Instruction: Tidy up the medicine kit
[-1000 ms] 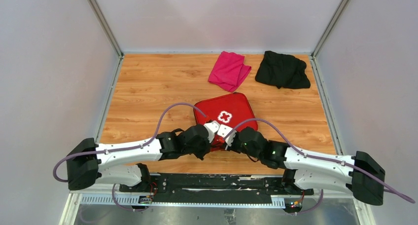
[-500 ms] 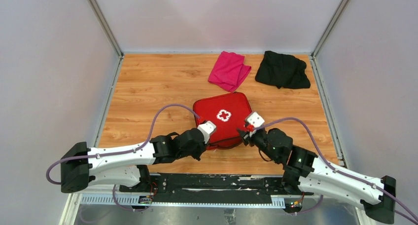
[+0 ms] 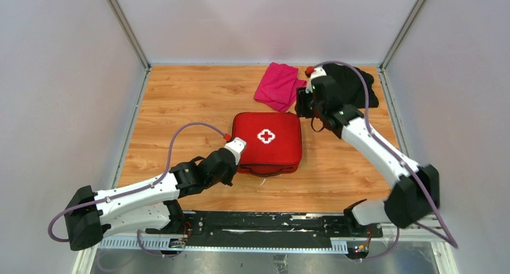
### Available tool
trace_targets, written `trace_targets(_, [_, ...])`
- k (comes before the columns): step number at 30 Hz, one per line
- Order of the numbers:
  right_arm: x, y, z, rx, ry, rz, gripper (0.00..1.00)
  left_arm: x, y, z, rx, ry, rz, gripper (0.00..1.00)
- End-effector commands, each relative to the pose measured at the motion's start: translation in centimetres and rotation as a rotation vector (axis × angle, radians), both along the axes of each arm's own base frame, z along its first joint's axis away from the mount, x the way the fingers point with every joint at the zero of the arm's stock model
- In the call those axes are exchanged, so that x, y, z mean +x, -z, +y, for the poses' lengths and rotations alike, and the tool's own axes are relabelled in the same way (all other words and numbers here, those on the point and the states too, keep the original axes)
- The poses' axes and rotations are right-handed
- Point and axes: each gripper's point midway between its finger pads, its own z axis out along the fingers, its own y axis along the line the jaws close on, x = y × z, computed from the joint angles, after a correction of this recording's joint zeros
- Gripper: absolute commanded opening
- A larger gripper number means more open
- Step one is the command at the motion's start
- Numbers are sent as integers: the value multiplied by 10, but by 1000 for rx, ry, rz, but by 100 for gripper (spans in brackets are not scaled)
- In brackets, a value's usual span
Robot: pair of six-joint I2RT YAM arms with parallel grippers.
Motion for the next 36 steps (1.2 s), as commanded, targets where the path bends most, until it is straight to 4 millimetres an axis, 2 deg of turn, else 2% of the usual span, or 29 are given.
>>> trace_targets(1, [17, 34, 23, 49, -112, 247, 48, 18, -4, 21, 43, -69, -46, 0])
trace_targets(7, [63, 60, 30, 14, -171, 336, 50, 33, -4, 33, 82, -105, -47, 0])
trace_targets(11, [80, 81, 29, -12, -162, 409, 47, 42, -6, 37, 84, -112, -43, 0])
trace_targets(15, [83, 95, 29, -30, -156, 444, 44, 51, -6, 40, 96, -118, -35, 0])
trace_targets(20, [60, 114, 27, -37, -173, 535, 38, 65, -10, 41, 101, -133, -35, 0])
trace_targets(28, [-2, 126, 22, -58, -203, 635, 37, 80, -17, 32, 107, -125, -39, 0])
trace_targets(33, [-42, 125, 14, -62, -189, 655, 38, 83, -13, 31, 128, -116, -37, 0])
trace_targets(36, [-42, 111, -5, -117, -124, 555, 46, 83, -12, 32, 132, -115, -39, 0])
